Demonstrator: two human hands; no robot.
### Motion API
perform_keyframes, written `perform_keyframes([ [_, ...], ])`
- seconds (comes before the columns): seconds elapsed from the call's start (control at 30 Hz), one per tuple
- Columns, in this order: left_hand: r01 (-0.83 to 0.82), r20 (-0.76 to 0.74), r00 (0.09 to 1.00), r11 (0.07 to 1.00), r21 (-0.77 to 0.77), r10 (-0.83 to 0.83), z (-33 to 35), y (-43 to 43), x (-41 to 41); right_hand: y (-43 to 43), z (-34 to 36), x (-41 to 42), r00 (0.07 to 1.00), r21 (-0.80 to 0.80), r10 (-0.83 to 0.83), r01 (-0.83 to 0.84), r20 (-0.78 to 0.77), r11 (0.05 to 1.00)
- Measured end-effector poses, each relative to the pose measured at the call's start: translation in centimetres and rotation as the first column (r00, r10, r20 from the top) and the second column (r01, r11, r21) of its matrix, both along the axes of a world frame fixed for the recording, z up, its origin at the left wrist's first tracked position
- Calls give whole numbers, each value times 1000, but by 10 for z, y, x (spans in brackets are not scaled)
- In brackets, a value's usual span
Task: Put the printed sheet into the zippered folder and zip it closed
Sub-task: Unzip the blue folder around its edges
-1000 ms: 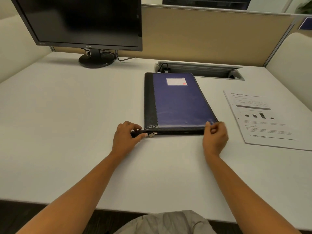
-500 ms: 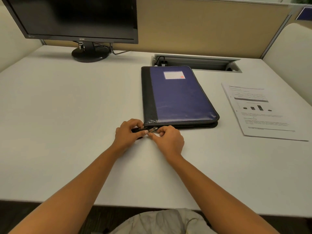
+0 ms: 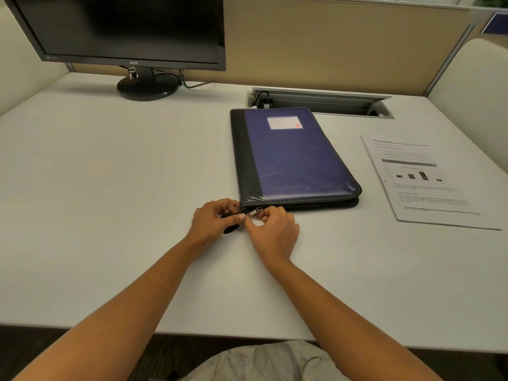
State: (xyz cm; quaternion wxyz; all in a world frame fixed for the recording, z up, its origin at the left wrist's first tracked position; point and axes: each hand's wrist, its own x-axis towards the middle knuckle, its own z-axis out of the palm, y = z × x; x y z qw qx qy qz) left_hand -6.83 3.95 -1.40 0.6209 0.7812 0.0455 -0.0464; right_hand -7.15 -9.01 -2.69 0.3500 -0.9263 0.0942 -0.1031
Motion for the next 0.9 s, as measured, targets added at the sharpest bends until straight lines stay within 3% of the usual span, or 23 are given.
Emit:
perform_keyframes([
  [0.1, 9, -17, 1000, 999, -35, -10, -1, -2, 1, 0, -1, 0, 1000, -76, 19, -20, -19, 997],
  [0.27, 20, -13, 1000, 1000, -8, -20, -2, -2, 1, 0, 1, -1, 1000, -74, 9, -8, 10, 997],
  [0.5, 53, -34, 998, 985, -162, -59, -1, 0, 2, 1, 1, -1, 1000, -97, 5, -4, 10, 995],
  [0.9, 118, 6, 993, 970, -213, -120, 4, 2, 1, -4, 4, -3, 995, 16, 14, -16, 95, 1000],
])
